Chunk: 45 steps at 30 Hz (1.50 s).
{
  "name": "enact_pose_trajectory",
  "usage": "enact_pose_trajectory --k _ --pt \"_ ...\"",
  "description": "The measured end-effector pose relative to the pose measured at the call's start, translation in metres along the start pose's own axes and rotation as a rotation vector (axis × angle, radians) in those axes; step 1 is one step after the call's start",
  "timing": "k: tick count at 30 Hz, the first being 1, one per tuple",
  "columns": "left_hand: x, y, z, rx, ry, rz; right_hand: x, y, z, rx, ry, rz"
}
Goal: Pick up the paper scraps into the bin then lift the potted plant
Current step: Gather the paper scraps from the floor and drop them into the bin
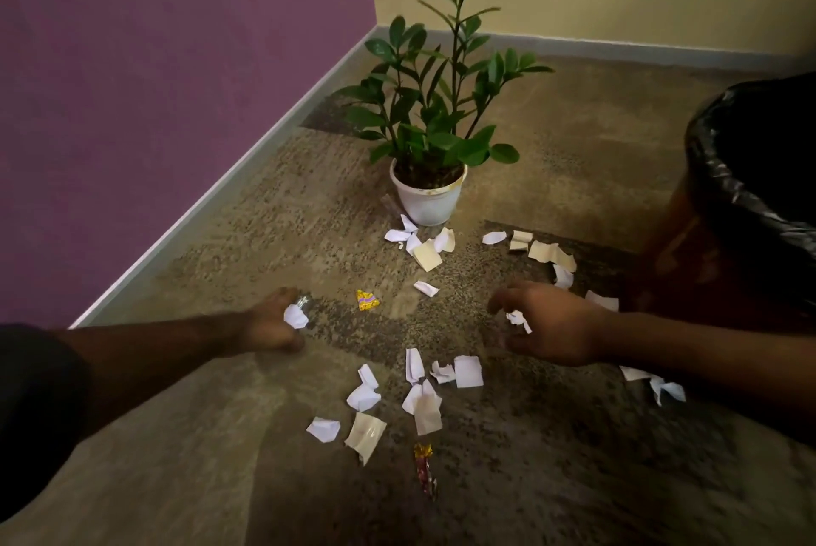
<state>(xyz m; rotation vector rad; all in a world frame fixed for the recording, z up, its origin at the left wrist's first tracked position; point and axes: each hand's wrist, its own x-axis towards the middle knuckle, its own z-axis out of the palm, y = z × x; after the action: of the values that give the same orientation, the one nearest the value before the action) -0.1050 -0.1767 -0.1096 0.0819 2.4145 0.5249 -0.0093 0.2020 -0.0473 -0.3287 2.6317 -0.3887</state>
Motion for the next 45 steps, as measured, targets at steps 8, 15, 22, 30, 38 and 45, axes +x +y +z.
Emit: enact_pose_trajectory --k 8,15,22,30,38,45 --pt "-0.015 -0.008 0.06 -0.149 -0.002 0.219 0.023 -0.004 0.036 -0.001 -0.091 -0.042" --pt "-0.035 -0.004 0.114 0.435 0.025 0.63 0.046 -0.021 0.076 -0.087 -0.156 -0.176" --pt "-0.025 0.009 0.128 0.5 0.166 0.552 0.051 -0.034 0.117 -0.196 -0.157 -0.111" --pt "-0.015 0.005 0.128 0.75 0.195 0.79 0.034 -0.045 0.16 -0.218 -0.008 -0.196" --pt "-0.017 -0.002 0.137 0.751 0.213 1.052 0.02 -0.06 0.17 -0.183 0.022 -0.452" --pt "-0.005 0.008 0.12 0.666 0.081 1.209 0.023 -0.063 0.171 -0.172 -0.133 -0.674"
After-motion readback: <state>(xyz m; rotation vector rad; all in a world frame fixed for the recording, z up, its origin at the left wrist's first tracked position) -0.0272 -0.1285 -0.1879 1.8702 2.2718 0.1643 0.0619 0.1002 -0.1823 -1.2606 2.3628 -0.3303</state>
